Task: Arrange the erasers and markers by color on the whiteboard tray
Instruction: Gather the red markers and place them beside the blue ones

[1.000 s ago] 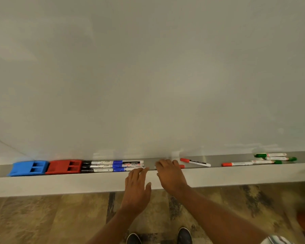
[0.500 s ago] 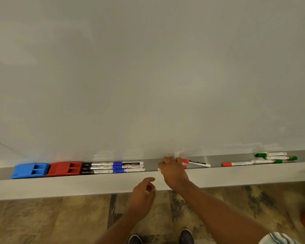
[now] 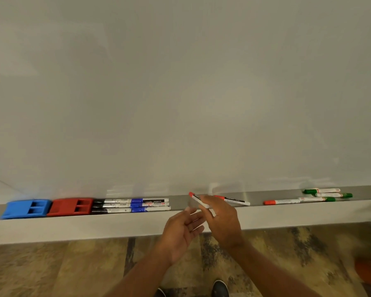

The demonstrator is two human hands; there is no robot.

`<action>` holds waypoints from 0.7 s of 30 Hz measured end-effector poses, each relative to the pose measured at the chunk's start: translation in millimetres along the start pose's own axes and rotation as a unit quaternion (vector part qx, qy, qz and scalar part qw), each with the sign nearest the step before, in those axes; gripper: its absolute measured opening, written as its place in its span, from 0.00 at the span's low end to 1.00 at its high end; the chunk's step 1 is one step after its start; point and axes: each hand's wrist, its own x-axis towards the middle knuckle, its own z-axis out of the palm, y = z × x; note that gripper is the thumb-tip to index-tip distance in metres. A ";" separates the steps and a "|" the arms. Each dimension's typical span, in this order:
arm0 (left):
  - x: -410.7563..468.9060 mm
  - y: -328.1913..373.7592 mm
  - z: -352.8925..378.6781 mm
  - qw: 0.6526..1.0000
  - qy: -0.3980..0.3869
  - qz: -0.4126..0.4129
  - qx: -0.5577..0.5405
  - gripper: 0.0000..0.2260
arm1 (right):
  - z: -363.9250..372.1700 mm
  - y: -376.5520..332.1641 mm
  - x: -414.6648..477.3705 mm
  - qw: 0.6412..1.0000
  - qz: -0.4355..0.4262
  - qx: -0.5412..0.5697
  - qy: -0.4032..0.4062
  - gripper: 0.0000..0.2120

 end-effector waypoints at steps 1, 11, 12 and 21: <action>-0.7 0.7 3.9 1.000 -0.009 0.000 -0.008 0.18 | -3.3 -1.5 -3.3 0.999 0.022 0.024 0.016 0.11; 10.9 -1.7 26.4 0.995 0.005 0.053 -0.083 0.12 | -9.8 25.0 -39.9 0.999 0.001 0.044 0.019 0.09; 12.3 -2.6 26.2 0.995 0.014 0.054 -0.081 0.12 | -11.4 29.5 -40.9 0.999 -0.003 0.038 0.001 0.11; 14.4 -14.3 20.8 0.995 0.076 0.054 -0.046 0.11 | -28.7 82.6 1.4 0.995 0.056 -0.085 0.009 0.13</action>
